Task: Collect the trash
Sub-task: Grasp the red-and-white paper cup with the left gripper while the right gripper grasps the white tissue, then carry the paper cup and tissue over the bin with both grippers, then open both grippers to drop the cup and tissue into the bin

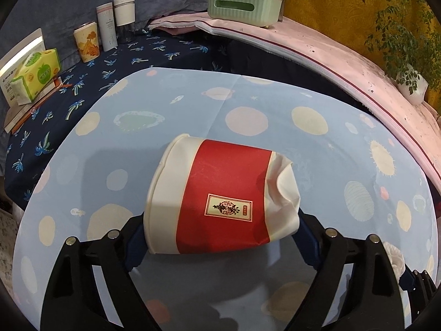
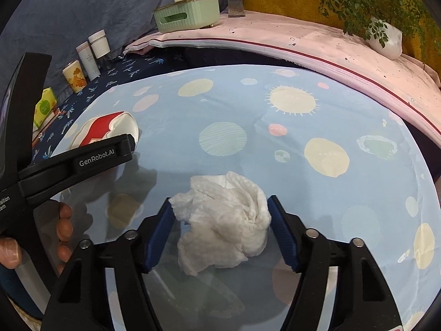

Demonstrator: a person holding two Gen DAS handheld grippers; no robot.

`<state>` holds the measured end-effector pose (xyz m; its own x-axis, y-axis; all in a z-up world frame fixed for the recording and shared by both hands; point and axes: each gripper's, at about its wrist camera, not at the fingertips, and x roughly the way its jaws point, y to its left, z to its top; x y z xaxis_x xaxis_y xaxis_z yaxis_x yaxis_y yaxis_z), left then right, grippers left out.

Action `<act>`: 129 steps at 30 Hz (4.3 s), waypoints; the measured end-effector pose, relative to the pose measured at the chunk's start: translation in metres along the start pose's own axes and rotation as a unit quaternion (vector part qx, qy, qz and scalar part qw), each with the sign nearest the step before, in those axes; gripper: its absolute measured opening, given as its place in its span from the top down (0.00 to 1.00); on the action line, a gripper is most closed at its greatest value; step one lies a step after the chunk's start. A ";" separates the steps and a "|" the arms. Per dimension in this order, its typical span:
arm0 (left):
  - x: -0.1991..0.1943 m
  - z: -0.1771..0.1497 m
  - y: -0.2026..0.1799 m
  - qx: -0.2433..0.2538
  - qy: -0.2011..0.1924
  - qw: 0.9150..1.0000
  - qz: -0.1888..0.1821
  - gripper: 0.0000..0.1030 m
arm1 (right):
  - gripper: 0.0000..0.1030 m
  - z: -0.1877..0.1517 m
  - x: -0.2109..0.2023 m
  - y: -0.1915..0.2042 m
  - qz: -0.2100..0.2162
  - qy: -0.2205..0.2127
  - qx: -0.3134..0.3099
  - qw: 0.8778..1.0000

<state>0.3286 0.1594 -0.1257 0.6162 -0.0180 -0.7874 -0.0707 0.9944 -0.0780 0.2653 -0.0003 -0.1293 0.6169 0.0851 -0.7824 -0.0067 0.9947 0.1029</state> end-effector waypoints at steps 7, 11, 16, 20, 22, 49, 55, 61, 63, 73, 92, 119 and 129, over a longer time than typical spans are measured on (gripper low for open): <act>-0.016 -0.006 -0.006 0.000 -0.004 1.000 -0.003 0.19 | 0.63 -0.005 -0.008 -0.008 0.009 0.003 0.006 1.000; -0.029 -0.012 -0.012 0.003 -0.007 1.000 -0.004 0.19 | 0.67 -0.008 -0.016 -0.013 0.015 0.004 0.011 1.000; -0.048 -0.019 -0.020 0.003 -0.010 1.000 -0.011 0.19 | 0.69 -0.013 -0.031 -0.022 0.018 -0.002 0.019 1.000; -0.065 -0.023 -0.029 0.004 -0.016 1.000 -0.017 0.19 | 0.70 -0.014 -0.048 -0.033 0.022 -0.014 0.031 0.999; -0.075 -0.026 -0.037 0.006 -0.020 1.000 -0.020 0.19 | 0.70 -0.014 -0.058 -0.040 0.022 -0.022 0.037 0.999; -0.178 -0.072 -0.191 0.105 -0.061 0.989 -0.082 0.19 | 0.70 -0.041 -0.185 -0.180 -0.010 -0.117 0.135 0.984; -0.189 -0.086 -0.228 0.135 -0.063 0.984 -0.096 0.19 | 0.70 -0.053 -0.202 -0.213 -0.021 -0.128 0.158 0.979; -0.196 -0.099 -0.262 0.163 -0.062 0.979 -0.108 0.19 | 0.70 -0.065 -0.216 -0.247 -0.036 -0.137 0.183 0.973; -0.198 -0.103 -0.271 0.170 -0.062 0.977 -0.112 0.19 | 0.70 -0.068 -0.220 -0.257 -0.042 -0.140 0.190 0.971; -0.204 -0.121 -0.324 0.214 -0.058 0.965 -0.138 0.19 | 0.70 -0.084 -0.232 -0.306 -0.069 -0.144 0.219 0.963; -0.181 -0.135 -0.415 0.283 -0.033 0.936 -0.209 0.20 | 0.70 -0.108 -0.226 -0.390 -0.107 -0.127 0.275 0.947; -0.139 -0.162 -0.355 0.208 0.051 0.953 -0.213 0.19 | 0.66 -0.105 -0.184 -0.384 -0.100 -0.090 0.245 0.960; -0.147 -0.160 -0.388 0.224 0.041 0.942 -0.247 0.25 | 0.54 -0.113 -0.187 -0.394 -0.104 -0.092 0.259 0.956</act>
<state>0.1400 -0.2400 -0.0773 0.4237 -0.4789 -0.7689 0.5584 0.8064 -0.1945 0.0635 -0.4016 -0.0935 0.6906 -0.1695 -0.7031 0.4923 0.8223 0.2853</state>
